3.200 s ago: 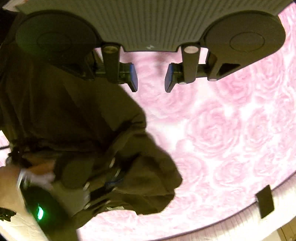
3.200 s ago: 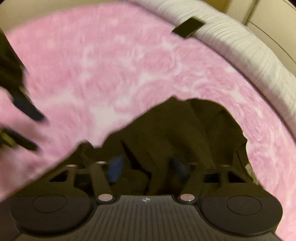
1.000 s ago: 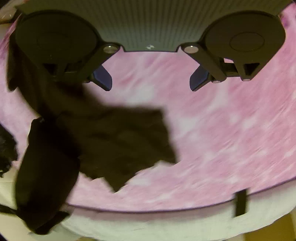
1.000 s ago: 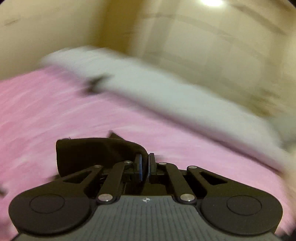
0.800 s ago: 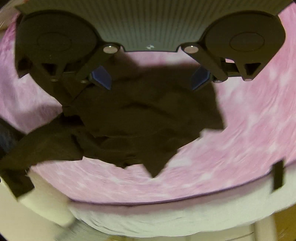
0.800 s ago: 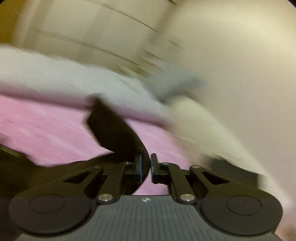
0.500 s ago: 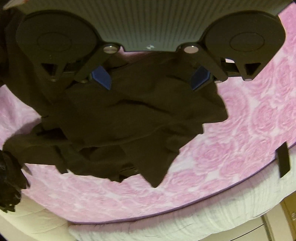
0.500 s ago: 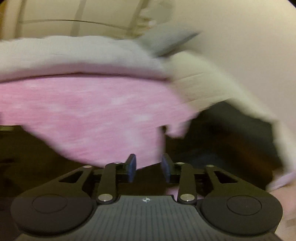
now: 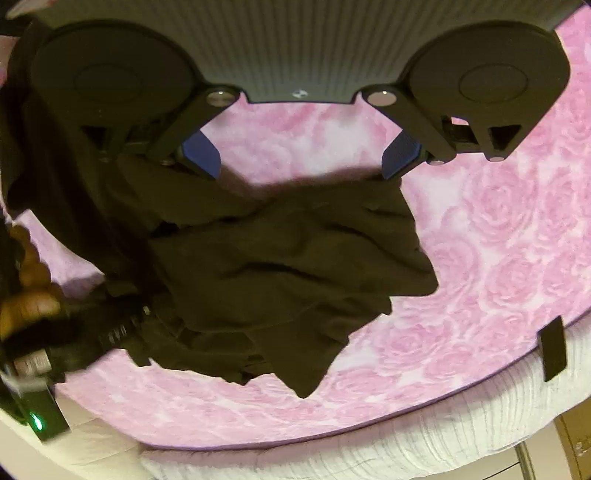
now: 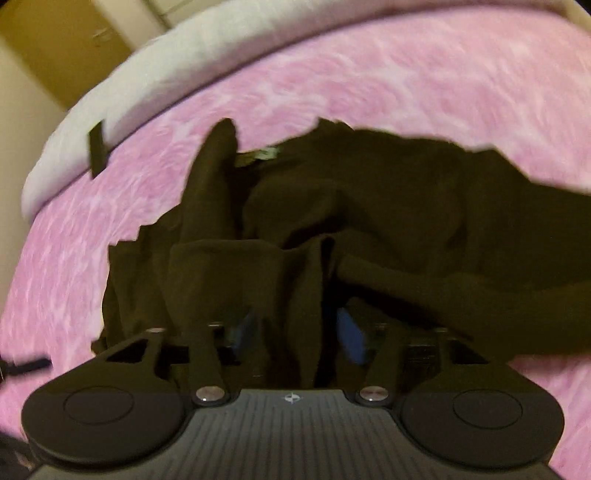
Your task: Fold clothes
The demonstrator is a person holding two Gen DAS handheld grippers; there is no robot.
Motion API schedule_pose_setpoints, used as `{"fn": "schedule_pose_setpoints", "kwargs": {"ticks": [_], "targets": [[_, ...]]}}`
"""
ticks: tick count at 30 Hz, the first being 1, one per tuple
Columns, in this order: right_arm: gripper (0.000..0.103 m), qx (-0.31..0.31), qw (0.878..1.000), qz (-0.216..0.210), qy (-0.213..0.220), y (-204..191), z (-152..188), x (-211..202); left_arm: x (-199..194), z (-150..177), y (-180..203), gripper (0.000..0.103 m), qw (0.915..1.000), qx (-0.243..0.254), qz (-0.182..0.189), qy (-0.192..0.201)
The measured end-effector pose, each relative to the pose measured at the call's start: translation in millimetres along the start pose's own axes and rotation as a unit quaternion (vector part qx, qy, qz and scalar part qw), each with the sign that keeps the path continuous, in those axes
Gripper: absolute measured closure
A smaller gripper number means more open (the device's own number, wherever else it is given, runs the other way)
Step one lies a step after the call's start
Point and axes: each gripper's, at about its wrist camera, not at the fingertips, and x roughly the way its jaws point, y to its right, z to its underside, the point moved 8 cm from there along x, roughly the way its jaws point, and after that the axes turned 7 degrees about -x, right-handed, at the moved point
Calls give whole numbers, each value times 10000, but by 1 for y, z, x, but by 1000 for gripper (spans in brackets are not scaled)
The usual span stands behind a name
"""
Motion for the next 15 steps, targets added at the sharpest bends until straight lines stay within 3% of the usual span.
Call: {"fn": "schedule_pose_setpoints", "kwargs": {"ticks": [4, 9, 12, 15], "targets": [[97, -181, 9998, 44, 122, -43, -8, -39, -17, 0, -16, 11, 9980, -110, 446, 439], [97, -730, 9944, -388, 655, -176, -42, -74, -60, 1, -68, 9, 9919, -415, 685, 990], [98, -1223, 9859, -795, 821, -278, -51, -66, -95, 20, -148, 7, 9890, -959, 324, 1077], [98, -1723, 9742, -1154, 887, -381, -51, -42, -127, 58, -235, 7, 9848, -1399, -307, 982]]}}
